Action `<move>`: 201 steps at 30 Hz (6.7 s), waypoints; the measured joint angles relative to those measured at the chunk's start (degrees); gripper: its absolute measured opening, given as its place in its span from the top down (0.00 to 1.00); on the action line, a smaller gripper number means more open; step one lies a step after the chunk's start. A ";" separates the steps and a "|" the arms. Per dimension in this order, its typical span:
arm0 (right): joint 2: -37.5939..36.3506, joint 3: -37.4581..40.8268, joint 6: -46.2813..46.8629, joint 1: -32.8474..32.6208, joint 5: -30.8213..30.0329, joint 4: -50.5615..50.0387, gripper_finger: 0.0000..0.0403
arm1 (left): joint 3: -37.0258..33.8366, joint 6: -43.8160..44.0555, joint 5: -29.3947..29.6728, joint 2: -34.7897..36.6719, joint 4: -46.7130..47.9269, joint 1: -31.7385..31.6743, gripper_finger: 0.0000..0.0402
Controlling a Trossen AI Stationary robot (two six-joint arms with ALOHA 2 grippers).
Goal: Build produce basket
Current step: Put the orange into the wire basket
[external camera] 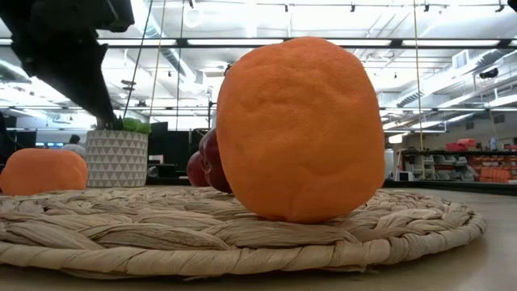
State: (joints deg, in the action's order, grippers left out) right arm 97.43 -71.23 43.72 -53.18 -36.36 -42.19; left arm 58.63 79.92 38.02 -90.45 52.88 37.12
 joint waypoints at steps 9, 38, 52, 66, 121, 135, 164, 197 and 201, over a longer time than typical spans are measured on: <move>0.02 4.86 1.22 0.72 2.60 2.67 0.48 | 0.04 0.13 4.71 -1.08 2.10 -0.66 0.78; 0.02 6.94 3.20 1.65 7.29 4.01 0.48 | 0.04 18.73 -10.52 -7.10 17.57 -2.87 0.25; 0.02 6.94 3.21 1.65 7.61 4.00 0.48 | 0.02 24.02 -12.81 -7.10 16.01 -2.36 0.22; 0.02 6.94 3.23 1.65 8.00 4.03 0.48 | -9.86 26.19 -12.96 -6.79 11.30 -2.59 0.22; 0.02 6.96 4.26 5.74 6.49 7.58 0.48 | 9.44 -0.97 23.42 -7.15 19.62 -8.30 0.22; 0.02 6.96 9.39 10.40 6.48 8.05 0.48 | 9.33 -27.54 34.87 -7.10 12.09 -26.18 0.22; 0.02 6.96 10.34 14.37 8.11 2.87 0.48 | 9.29 -98.38 0.25 -7.10 -49.09 -50.03 0.28; 0.00 6.96 10.80 12.94 10.56 2.44 0.48 | 9.29 -80.94 -1.66 -7.07 -35.72 -60.58 0.24; 0.00 6.96 10.74 12.48 10.58 2.42 0.48 | 9.29 -82.30 -4.36 -7.08 -35.76 -60.45 0.22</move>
State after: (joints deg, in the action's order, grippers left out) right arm 97.43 -64.27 54.47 -40.70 -25.78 -39.77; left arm 67.92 -2.38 33.66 -97.53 17.12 -23.33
